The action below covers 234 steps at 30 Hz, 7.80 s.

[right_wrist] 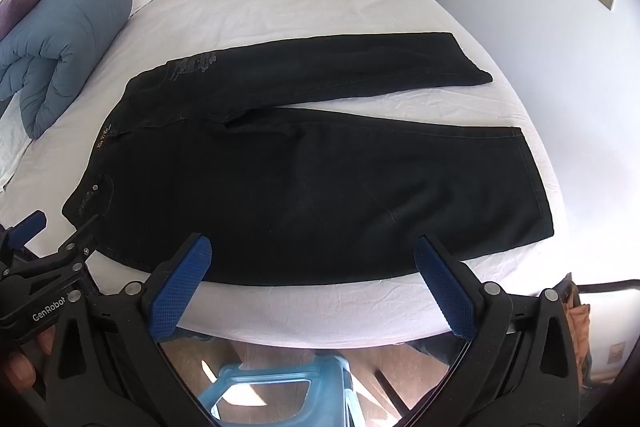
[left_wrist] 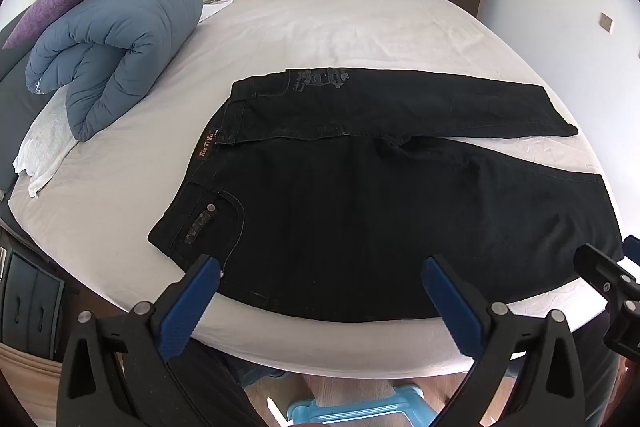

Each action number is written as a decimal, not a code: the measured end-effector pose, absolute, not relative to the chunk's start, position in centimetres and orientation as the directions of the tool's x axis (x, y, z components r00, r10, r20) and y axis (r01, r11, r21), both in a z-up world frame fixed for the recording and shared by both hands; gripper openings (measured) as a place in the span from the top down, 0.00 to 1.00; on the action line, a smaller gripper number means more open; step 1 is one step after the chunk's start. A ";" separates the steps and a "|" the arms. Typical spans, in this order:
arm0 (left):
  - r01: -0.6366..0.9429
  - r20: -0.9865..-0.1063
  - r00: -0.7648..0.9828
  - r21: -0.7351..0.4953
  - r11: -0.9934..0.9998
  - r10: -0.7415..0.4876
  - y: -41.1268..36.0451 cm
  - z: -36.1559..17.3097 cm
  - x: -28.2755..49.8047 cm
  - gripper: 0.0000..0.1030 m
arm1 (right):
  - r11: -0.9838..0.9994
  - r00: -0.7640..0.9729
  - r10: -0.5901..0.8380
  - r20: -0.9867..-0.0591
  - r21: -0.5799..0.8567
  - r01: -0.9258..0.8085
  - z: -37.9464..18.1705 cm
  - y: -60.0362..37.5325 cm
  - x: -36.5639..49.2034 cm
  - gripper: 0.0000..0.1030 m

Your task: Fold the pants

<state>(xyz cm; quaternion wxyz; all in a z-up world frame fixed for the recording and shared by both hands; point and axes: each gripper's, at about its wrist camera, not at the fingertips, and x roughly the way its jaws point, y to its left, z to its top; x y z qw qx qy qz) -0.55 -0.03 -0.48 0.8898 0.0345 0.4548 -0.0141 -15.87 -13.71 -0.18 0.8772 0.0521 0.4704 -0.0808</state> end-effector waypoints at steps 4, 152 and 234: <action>0.056 -0.810 0.586 0.049 0.997 0.007 -0.1 -0.5 -0.6 0.00 | 0.982 0.546 -0.094 -0.832 0.012 0.188 -0.1 -13.7 -15.9 0.00; 0.647 -0.827 0.504 0.169 0.744 -0.250 6.2 -4.0 33.5 0.89 | 0.661 0.375 0.222 -0.900 -0.144 -0.736 -4.6 -7.9 30.5 0.65; 0.792 -0.852 0.495 0.360 0.494 -0.172 10.3 -11.6 11.2 0.92 | 0.390 0.697 -0.034 -0.716 -0.652 -0.650 -11.9 7.8 -18.7 0.97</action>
